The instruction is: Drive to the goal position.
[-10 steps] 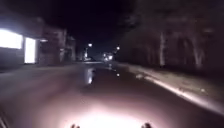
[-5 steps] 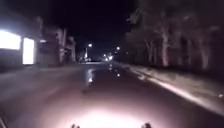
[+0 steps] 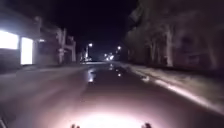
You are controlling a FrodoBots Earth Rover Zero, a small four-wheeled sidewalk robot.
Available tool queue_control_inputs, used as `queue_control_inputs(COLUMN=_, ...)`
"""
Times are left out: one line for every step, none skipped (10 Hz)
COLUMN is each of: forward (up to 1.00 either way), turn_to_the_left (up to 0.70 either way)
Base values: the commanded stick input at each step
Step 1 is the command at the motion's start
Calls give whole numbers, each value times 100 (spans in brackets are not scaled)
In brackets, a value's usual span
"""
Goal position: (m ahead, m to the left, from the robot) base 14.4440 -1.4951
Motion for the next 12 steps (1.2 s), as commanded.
queue_control_inputs(forward=70, turn_to_the_left=0)
queue_control_inputs(forward=70, turn_to_the_left=0)
queue_control_inputs(forward=70, turn_to_the_left=0)
queue_control_inputs(forward=70, turn_to_the_left=0)
queue_control_inputs(forward=70, turn_to_the_left=0)
queue_control_inputs(forward=70, turn_to_the_left=0)
queue_control_inputs(forward=70, turn_to_the_left=0)
queue_control_inputs(forward=70, turn_to_the_left=0)
queue_control_inputs(forward=70, turn_to_the_left=0)
queue_control_inputs(forward=70, turn_to_the_left=0)
queue_control_inputs(forward=70, turn_to_the_left=0)
queue_control_inputs(forward=70, turn_to_the_left=0)
